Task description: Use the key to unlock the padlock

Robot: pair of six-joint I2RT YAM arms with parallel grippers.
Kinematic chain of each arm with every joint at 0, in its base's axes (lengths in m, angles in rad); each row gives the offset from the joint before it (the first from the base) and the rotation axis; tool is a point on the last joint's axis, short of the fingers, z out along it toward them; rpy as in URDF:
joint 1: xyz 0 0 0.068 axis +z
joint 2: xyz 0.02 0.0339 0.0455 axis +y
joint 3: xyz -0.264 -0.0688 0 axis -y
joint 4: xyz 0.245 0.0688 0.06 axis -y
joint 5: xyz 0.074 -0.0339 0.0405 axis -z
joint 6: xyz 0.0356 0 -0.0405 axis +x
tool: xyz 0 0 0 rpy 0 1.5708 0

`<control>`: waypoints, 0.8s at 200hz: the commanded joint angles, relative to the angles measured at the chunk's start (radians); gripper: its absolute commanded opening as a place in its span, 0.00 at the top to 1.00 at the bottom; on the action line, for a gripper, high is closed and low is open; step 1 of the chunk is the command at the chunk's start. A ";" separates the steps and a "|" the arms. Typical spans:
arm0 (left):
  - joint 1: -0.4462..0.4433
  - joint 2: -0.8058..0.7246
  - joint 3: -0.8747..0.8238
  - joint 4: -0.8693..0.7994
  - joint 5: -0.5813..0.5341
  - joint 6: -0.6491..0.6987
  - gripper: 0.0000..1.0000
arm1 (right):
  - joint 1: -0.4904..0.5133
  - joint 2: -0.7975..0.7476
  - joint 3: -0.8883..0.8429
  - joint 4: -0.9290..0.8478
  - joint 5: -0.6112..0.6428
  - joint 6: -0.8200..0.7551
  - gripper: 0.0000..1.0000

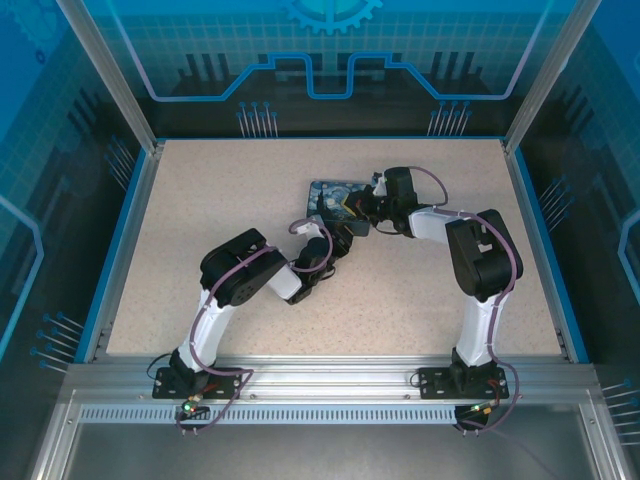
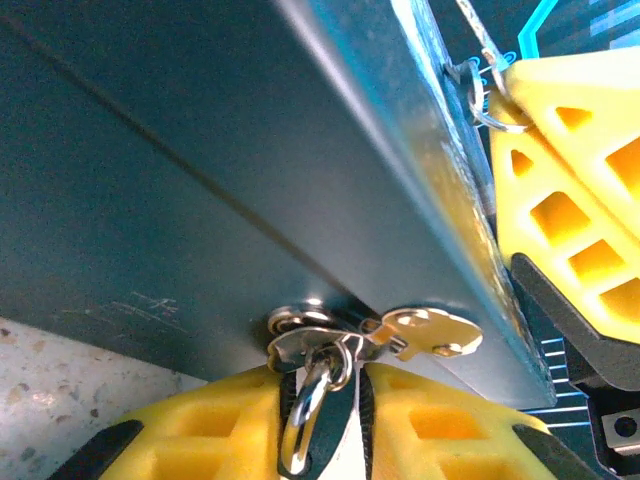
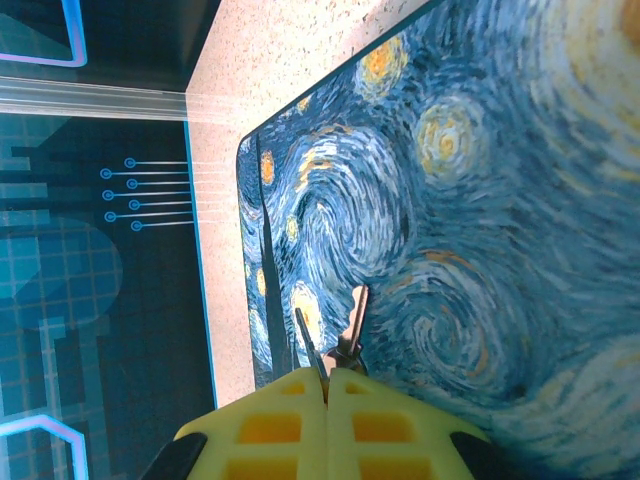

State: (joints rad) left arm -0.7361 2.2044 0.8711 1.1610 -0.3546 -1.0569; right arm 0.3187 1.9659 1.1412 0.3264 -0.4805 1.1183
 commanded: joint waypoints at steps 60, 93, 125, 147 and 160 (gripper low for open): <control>-0.006 0.020 0.014 -0.100 -0.018 0.000 0.88 | -0.007 0.044 -0.002 -0.064 -0.004 0.003 1.00; -0.005 0.020 0.010 -0.104 -0.004 0.008 1.00 | -0.009 0.044 0.006 -0.064 -0.007 0.005 1.00; -0.005 -0.018 -0.022 -0.106 0.015 0.020 1.00 | -0.021 0.031 0.024 -0.067 -0.022 0.005 1.00; -0.003 -0.067 -0.056 -0.098 0.065 0.034 1.00 | -0.039 0.000 0.037 -0.072 -0.041 0.007 1.00; 0.002 -0.097 -0.080 -0.079 0.118 0.041 1.00 | -0.051 -0.030 0.038 -0.074 -0.056 0.005 1.00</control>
State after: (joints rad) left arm -0.7357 2.1654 0.8452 1.1267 -0.3305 -1.0557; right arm 0.3019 1.9701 1.1561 0.3035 -0.5098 1.1233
